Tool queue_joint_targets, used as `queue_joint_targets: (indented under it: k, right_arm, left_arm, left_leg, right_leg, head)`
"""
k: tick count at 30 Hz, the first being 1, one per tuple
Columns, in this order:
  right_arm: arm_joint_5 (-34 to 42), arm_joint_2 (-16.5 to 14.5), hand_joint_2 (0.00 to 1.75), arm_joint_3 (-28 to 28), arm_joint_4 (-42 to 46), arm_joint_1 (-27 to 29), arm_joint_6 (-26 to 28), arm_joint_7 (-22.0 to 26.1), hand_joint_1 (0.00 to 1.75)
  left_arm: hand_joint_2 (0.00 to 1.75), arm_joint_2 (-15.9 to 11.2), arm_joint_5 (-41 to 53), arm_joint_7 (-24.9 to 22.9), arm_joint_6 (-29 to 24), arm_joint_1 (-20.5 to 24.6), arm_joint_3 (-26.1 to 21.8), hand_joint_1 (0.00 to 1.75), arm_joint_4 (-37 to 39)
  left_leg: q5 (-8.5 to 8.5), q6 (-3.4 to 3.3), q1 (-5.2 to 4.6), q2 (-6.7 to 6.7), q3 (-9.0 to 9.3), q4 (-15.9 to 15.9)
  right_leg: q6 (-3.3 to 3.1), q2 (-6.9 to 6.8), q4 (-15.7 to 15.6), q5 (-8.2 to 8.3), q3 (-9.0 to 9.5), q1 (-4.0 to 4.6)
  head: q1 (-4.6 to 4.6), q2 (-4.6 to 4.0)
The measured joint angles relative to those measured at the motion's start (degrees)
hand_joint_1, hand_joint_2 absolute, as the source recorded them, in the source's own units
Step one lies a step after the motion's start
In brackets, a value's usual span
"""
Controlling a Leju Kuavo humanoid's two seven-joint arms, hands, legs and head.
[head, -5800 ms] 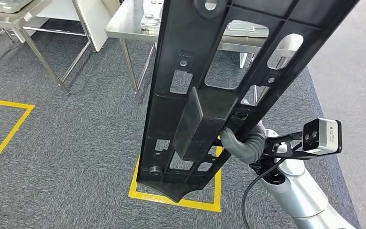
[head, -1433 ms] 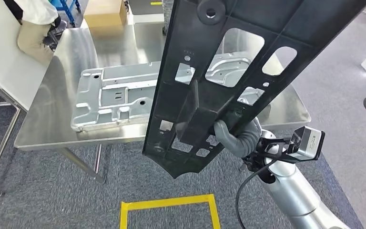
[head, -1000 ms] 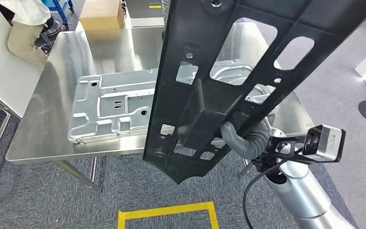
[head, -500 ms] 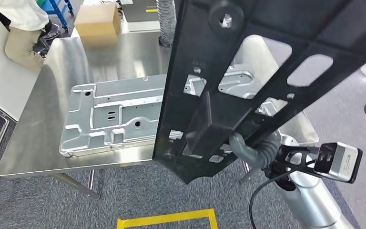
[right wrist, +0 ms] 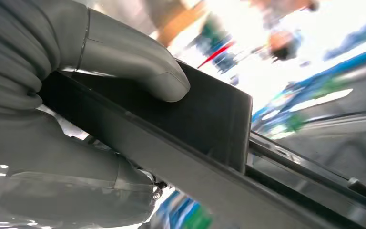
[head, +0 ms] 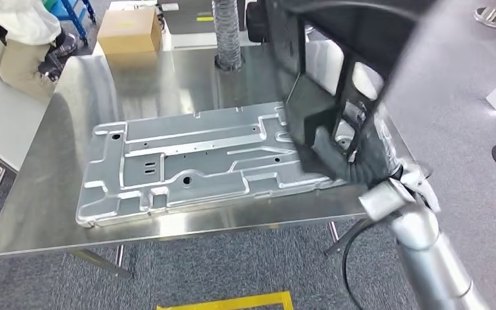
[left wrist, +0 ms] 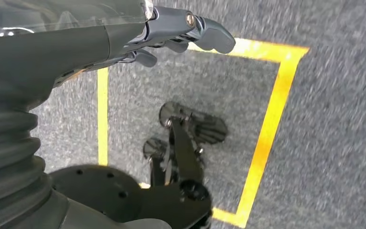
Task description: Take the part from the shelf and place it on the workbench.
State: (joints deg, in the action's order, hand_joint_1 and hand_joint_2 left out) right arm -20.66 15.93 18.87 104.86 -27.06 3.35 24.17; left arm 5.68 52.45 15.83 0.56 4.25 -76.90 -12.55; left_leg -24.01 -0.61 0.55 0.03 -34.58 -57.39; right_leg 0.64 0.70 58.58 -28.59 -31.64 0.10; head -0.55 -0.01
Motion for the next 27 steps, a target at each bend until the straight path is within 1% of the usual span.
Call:
queue_joint_targets:
  k: [1,2,3,4,5,6,7,8,9,10,11,12,14,15,16,17,18,19,20,21,22,23,24,25,26,27]
  right_arm:
    - [-3.0,0.3,1.75,-0.9,-1.0,-0.6,1.0,-0.9,1.75]
    - [-5.6,0.4,1.75,-1.5,-2.0,-1.3,1.8,-1.9,1.75]
    - [-8.5,0.6,1.75,-2.0,-3.2,-2.0,2.5,-3.2,1.75]
    - [-11.8,0.7,1.75,-2.2,-4.7,-2.6,2.9,-4.8,1.75]
    - [-15.3,0.7,1.75,-2.2,-6.4,-3.3,3.2,-6.3,1.75]
    - [-18.3,0.8,1.75,-2.1,-8.0,-3.9,3.4,-7.5,1.75]
    - [-20.4,0.8,1.75,-2.1,-9.5,-4.6,3.4,-8.4,1.75]
    - [-21.4,0.8,1.75,-2.0,-10.6,-5.3,3.5,-8.7,1.75]
    - [-21.8,0.8,1.75,-2.0,-11.6,-5.9,3.7,-8.8,1.75]
    - [-22.0,0.8,1.75,-1.9,-12.4,-6.4,3.8,-8.9,1.75]
    - [-22.5,0.8,1.75,-1.8,-13.1,-6.9,3.9,-9.0,1.75]
    - [-23.3,0.8,1.75,-1.7,-13.8,-7.2,3.9,-9.5,1.75]
    - [-27.2,0.7,1.75,-1.0,-15.4,-8.4,3.0,-11.1,1.75]
    - [-30.0,0.5,1.75,-0.3,-16.7,-9.5,2.2,-12.0,1.75]
    - [-33.3,0.2,1.75,0.8,-18.6,-11.1,1.2,-12.6,1.75]
    - [-36.8,-0.4,1.75,2.4,-21.4,-13.0,0.0,-13.0,1.75]
    - [-40.1,-1.5,1.75,4.5,-25.1,-15.0,-0.9,-13.1,1.75]
    - [-43.0,-2.9,1.75,7.0,-29.4,-17.0,-1.5,-12.9,1.75]
    - [-45.1,-4.6,1.75,9.7,-33.8,-18.7,-1.8,-12.5,1.75]
    - [-46.6,-6.6,1.75,12.5,-38.3,-20.3,-1.5,-12.0,1.75]
    - [-47.6,-8.6,1.75,15.1,-42.5,-21.7,-1.1,-11.5,1.75]
    - [-48.3,-10.7,1.75,17.6,-46.5,-23.0,-0.7,-11.2,1.75]
    - [-48.8,-12.7,1.75,20.0,-50.2,-24.1,-0.3,-10.9,1.75]
    - [-49.2,-14.5,1.75,22.2,-53.5,-25.1,-0.2,-10.6,1.75]
    - [-49.5,-16.2,1.75,24.2,-56.4,-26.0,-0.2,-10.2,1.75]
    - [-49.8,-17.8,1.75,26.2,-59.0,-26.6,-0.5,-9.9,1.75]
  left_arm:
    - [1.75,0.0,0.0,0.0,0.1,0.0,-0.1,0.00,0.0]
    - [1.75,0.1,0.0,0.1,0.1,0.1,-0.1,0.00,0.0]
    - [1.75,0.0,0.1,0.1,0.2,0.1,-0.2,0.00,0.0]
    - [1.75,0.0,0.1,0.1,0.4,0.1,-0.2,0.00,0.0]
    - [1.75,0.0,0.2,0.1,0.5,0.1,-0.2,0.00,0.0]
    - [1.75,0.1,0.2,0.1,0.7,0.1,-0.2,0.00,0.0]
    - [1.75,0.1,0.2,0.0,0.8,0.1,-0.2,0.00,0.0]
    - [1.75,0.1,0.2,0.0,0.8,0.1,-0.2,0.00,0.0]
    - [1.75,0.1,0.2,0.0,0.8,0.2,-0.2,0.00,0.0]
    - [1.75,0.1,0.2,0.0,0.8,0.2,-0.2,0.00,0.0]
    - [1.75,0.1,0.2,0.0,0.8,0.2,-0.2,0.00,0.0]
    - [1.75,0.1,0.3,0.0,0.8,0.1,-0.3,0.00,0.0]
    - [1.75,0.1,0.5,0.0,0.9,0.1,-0.3,0.00,0.0]
    - [1.75,0.1,0.7,0.0,1.1,0.2,-0.2,0.00,0.0]
    - [1.75,0.1,0.9,0.0,1.3,0.3,-0.2,0.00,0.0]
    - [1.75,0.0,1.1,0.1,1.7,0.3,-0.2,0.00,0.0]
    - [1.75,0.0,1.3,0.2,2.1,0.4,-0.2,0.00,0.0]
    - [1.75,0.0,1.6,0.3,2.6,0.4,-0.2,0.00,0.0]
    - [1.75,-0.1,1.9,0.5,2.8,0.4,-0.2,0.00,0.0]
    - [1.75,-0.1,2.0,0.7,3.0,0.5,-0.1,0.00,0.0]
    - [1.75,-0.2,2.2,0.8,3.1,0.6,-0.1,0.00,0.0]
    - [1.75,-0.2,2.2,1.0,3.2,0.7,-0.1,0.00,0.0]
    - [1.75,-0.4,2.4,1.1,3.2,0.7,-0.1,0.00,0.0]
    - [1.75,-0.5,2.5,1.2,3.3,0.8,-0.1,0.00,0.0]
    - [1.75,-0.5,2.6,1.2,3.4,0.8,-0.1,0.00,0.0]
    - [1.75,-0.7,2.8,1.3,3.4,0.8,0.0,0.00,0.0]
  left_leg:
    - [0.07,-0.24,0.18,0.01,0.24,0.3]
    - [0.05,-0.41,0.21,0.01,0.34,0.4]
    - [0.00,-0.51,0.22,0.02,0.36,0.4]
    - [-0.08,-0.52,0.22,0.04,0.38,0.4]
    - [-0.16,-0.49,0.23,0.04,0.41,0.4]
    - [-0.25,-0.41,0.26,0.03,0.47,0.3]
    - [-0.39,-0.28,0.30,-0.01,0.57,0.2]
    - [-0.56,-0.08,0.34,-0.07,0.65,0.0]
    - [-0.77,0.20,0.28,-0.14,0.65,-0.2]
    - [-0.92,0.52,0.22,-0.21,0.62,-0.4]
    - [-1.02,0.84,0.14,-0.26,0.57,-0.5]
    - [-1.05,1.17,0.07,-0.28,0.55,-0.5]
    - [-1.27,1.86,0.16,-0.27,0.61,-0.5]
    - [-1.88,2.17,0.20,-0.25,0.30,-1.3]
    - [-3.01,2.40,0.24,-0.24,-0.54,-3.3]
    - [-4.63,2.55,0.27,-0.23,-2.03,-6.5]
    - [-6.40,2.65,0.27,-0.23,-4.02,-10.6]
    - [-7.72,2.71,0.27,-0.23,-6.03,-14.5]
    - [-8.19,2.70,0.25,-0.24,-7.50,-17.1]
    - [-7.50,2.57,0.19,-0.24,-7.92,-17.4]
    - [-5.75,2.29,0.10,-0.24,-7.15,-15.3]
    - [-3.45,1.85,-0.07,-0.24,-5.45,-11.3]
    - [-1.58,1.28,-0.27,-0.22,-3.49,-7.0]
    - [-0.31,0.87,-0.45,-0.17,-1.94,-3.5]
    - [0.23,0.58,-0.63,-0.15,-1.04,-1.5]
    - [0.18,0.44,-0.73,-0.16,-0.75,-0.8]
  right_leg:
    - [0.33,-0.03,2.2,-1.19,-1.01,-0.08]
    - [0.61,-0.07,5.5,-2.75,-2.74,-0.30]
    - [0.88,-0.09,9.6,-4.36,-5.00,-0.51]
    - [1.14,-0.11,13.1,-5.35,-7.14,-0.74]
    - [1.35,-0.17,15.1,-5.34,-8.56,-0.96]
    - [1.51,-0.26,14.7,-4.17,-8.90,-1.19]
    - [1.60,-0.38,12.1,-2.04,-8.05,-1.40]
    - [1.66,-0.54,7.9,0.42,-6.38,-1.58]
    - [1.65,-0.65,4.0,2.15,-4.74,-1.54]
    - [1.50,-0.68,1.2,3.20,-3.56,-1.46]
    - [1.29,-0.67,-0.2,3.50,-2.99,-1.31]
    - [0.97,-0.59,-0.3,3.28,-2.95,-1.09]
    - [0.19,-0.50,-0.4,3.37,-2.94,-1.16]
    - [-0.25,-0.51,-0.5,3.44,-2.87,-1.23]
    - [-0.69,-0.53,-0.7,3.52,-2.79,-1.31]
    - [-1.06,-0.52,-0.7,3.57,-2.75,-1.25]
    - [-1.36,-0.41,-0.7,3.59,-2.76,-1.12]
    - [-1.55,-0.23,-0.7,3.61,-2.77,-0.93]
    - [-1.67,-0.02,-0.7,3.62,-2.74,-0.72]
    - [-1.77,0.18,-0.7,3.61,-2.66,-0.50]
    - [-1.85,0.32,-0.7,3.57,-2.53,-0.26]
    - [-1.92,0.39,-0.7,3.49,-2.36,-0.04]
    - [-1.95,0.39,-0.7,3.39,-2.25,0.17]
    - [-1.90,0.34,-0.6,3.29,-2.23,0.36]
    - [-1.78,0.24,-0.6,3.21,-2.27,0.46]
    - [-1.60,0.10,-0.6,3.14,-2.34,0.50]
  head:
    - [0.16,0.00]
    - [0.30,0.00]
    - [0.45,0.01]
    - [0.48,0.01]
    - [0.48,0.00]
    - [0.51,0.00]
    - [0.50,0.00]
    - [0.52,-0.01]
    - [0.53,0.00]
    - [0.50,0.00]
    - [0.49,0.00]
    - [0.47,0.00]
    - [0.46,-0.01]
    - [0.39,-0.01]
    - [0.32,-0.01]
    - [0.26,-0.01]
    - [0.18,-0.01]
    - [0.15,-0.01]
    - [0.13,-0.01]
    - [0.09,-0.01]
    - [0.07,-0.01]
    - [0.04,-0.01]
    - [0.05,-0.01]
    - [0.07,-0.01]
    - [0.09,-0.01]
    - [0.11,-0.01]
